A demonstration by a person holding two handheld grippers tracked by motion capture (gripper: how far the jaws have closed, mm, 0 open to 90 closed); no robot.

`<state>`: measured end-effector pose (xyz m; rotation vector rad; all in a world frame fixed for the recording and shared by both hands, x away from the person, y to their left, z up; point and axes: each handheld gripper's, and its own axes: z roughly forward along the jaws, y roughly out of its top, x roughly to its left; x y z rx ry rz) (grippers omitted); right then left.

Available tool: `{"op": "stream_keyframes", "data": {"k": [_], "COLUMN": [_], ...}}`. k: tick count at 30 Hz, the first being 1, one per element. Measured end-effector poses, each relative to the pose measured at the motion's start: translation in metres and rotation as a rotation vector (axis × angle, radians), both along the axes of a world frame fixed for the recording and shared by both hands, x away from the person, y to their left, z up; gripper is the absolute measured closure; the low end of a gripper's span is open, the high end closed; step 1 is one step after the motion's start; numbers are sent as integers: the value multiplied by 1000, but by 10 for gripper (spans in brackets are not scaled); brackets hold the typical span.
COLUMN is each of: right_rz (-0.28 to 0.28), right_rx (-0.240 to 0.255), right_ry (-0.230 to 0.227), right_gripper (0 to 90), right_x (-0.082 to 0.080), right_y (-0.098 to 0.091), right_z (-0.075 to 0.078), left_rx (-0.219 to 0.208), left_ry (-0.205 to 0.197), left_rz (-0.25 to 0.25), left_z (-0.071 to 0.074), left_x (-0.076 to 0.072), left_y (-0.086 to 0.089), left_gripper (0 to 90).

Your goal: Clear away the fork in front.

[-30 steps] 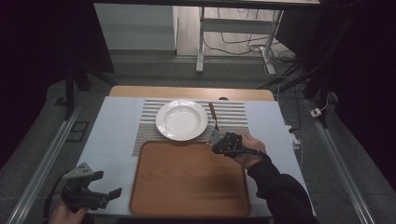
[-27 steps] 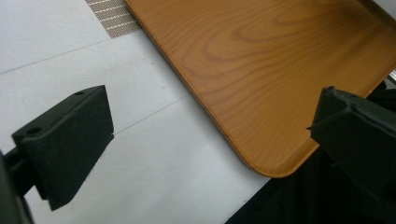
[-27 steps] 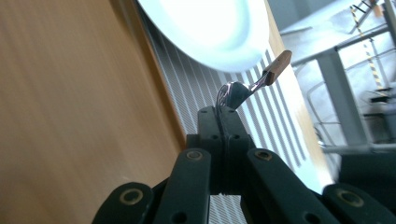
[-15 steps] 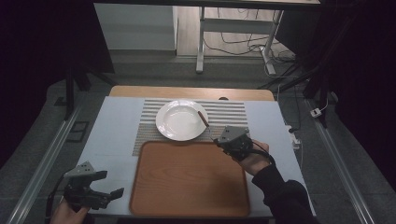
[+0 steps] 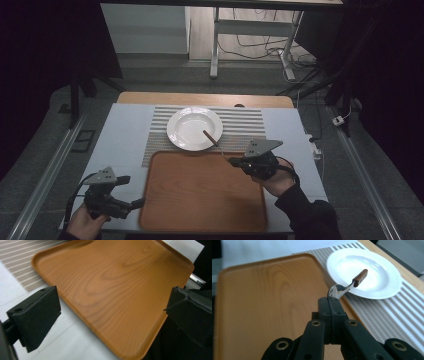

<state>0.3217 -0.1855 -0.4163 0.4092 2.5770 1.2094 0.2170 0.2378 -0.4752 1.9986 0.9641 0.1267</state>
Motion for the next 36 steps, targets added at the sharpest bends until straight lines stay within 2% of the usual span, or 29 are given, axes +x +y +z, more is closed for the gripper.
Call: {"op": "stream_keyframes", "data": {"k": [6,12,14,17,18,23,28,29,30,31,36], "right_rz": [36,74,82,116,124,161,202,211,221,228,274], "right_rx": [45,73,80,107,107,125,133,140,144,149,152], "right_ry": [49,89,96,130,137,161,186,194,198,205,231], "right_gripper": [900,900,900,900,900,900,900,900,900,900,900], "right_x": [-11,-22,-24,-30,-31,-39,-45,-46,-47,-48,-53], "right_y": [-4,-7,-7,-10,-11,-11,-12,-12,-12,-11,-9], "right_z": [1,1,1,1,1,0,-1,-1,-2,-2,-4], "left_rx": [12,61,65,75,89,127,150,176,189,189,245], "left_ry": [-8,-19,-23,-23,-20,-34,-55,-67,-74,-74,-102], "left_rz": [-42,-97,-105,-133,-157,-196,-276,-316,-336,-336,-446], "left_z": [6,16,16,18,19,23,26,26,26,26,26], "left_x": [14,37,40,48,53,62,72,76,78,78,83], "left_y": [-14,-35,-38,-47,-54,-70,-89,-98,-102,-102,-120], "left_gripper": [0,0,0,0,0,0,0,0,0,0,0]}}
